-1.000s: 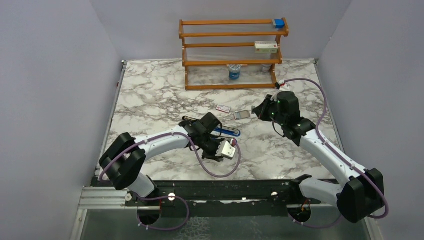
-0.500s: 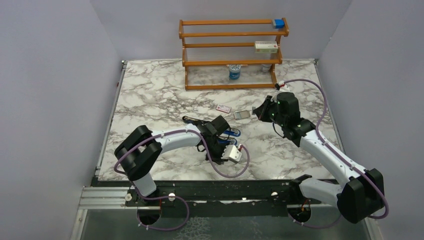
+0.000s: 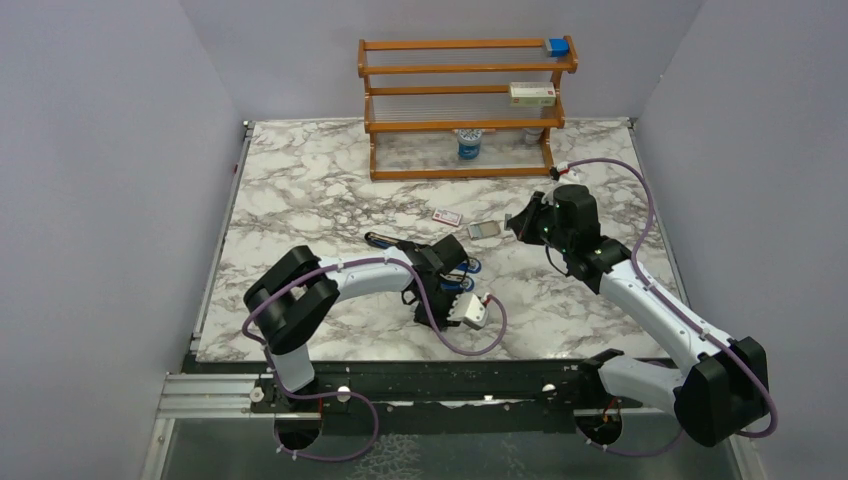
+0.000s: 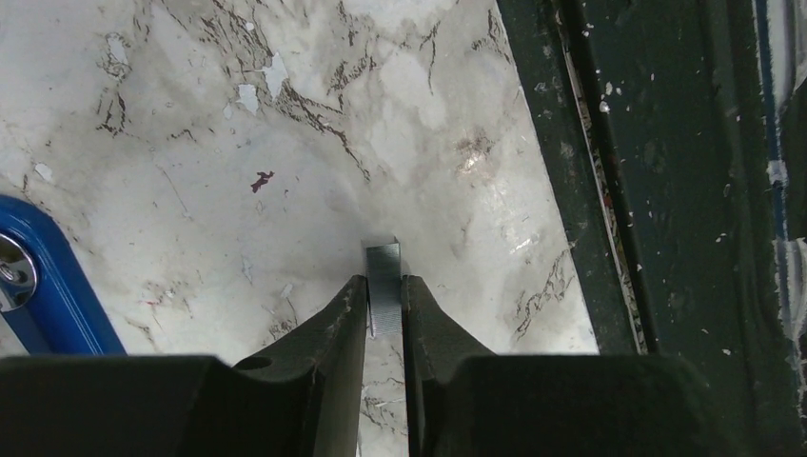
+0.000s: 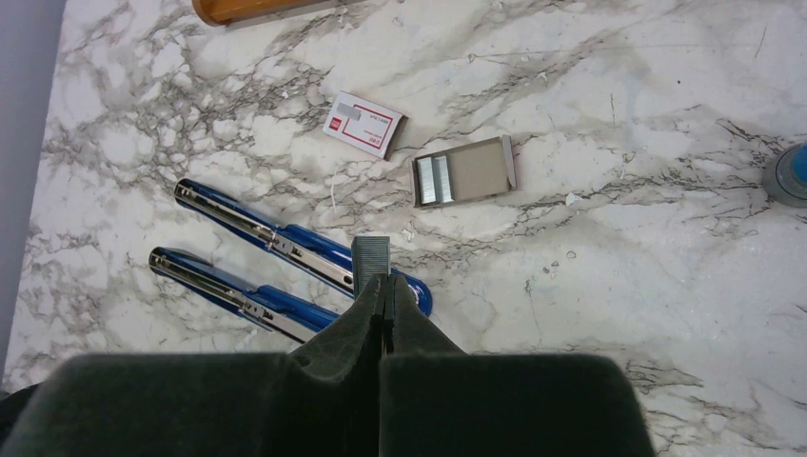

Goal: Load the staples into the stapler
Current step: Place the staple at the center of the board.

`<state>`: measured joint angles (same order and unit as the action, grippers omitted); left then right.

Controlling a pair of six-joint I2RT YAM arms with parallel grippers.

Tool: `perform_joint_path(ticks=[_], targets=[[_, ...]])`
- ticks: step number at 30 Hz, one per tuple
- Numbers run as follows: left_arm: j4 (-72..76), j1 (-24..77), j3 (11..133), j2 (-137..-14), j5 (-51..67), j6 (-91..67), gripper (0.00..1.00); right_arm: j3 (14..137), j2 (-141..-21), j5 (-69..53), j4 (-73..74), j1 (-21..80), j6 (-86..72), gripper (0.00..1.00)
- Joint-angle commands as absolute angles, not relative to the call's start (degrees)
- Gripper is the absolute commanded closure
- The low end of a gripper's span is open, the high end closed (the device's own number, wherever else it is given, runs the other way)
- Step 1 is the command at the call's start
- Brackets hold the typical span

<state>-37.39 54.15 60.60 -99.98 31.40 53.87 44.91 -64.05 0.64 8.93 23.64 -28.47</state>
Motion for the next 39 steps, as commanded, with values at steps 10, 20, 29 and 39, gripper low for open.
perform_joint_path(ticks=[10, 20, 29, 39], targets=[[-37.9, 54.8, 64.3, -100.9, 28.2, 52.2, 0.62, 44.8, -62.8, 2.0, 8.1, 23.6, -28.3, 0.99], [-37.7, 53.5, 69.5, -93.1, 28.1, 47.3, 0.58, 40.7, -56.8, 3.3, 4.5, 23.6, -32.1, 0.99], [-29.8, 49.5, 72.6, -84.7, 21.3, 33.4, 0.59, 29.3, -46.4, -3.7, -20.7, 23.6, -29.7, 0.97], [-3.2, 39.6, 70.0, -74.4, 32.8, 7.9, 0.44, 27.2, -43.7, -17.1, -35.9, 23.6, -27.6, 0.99]])
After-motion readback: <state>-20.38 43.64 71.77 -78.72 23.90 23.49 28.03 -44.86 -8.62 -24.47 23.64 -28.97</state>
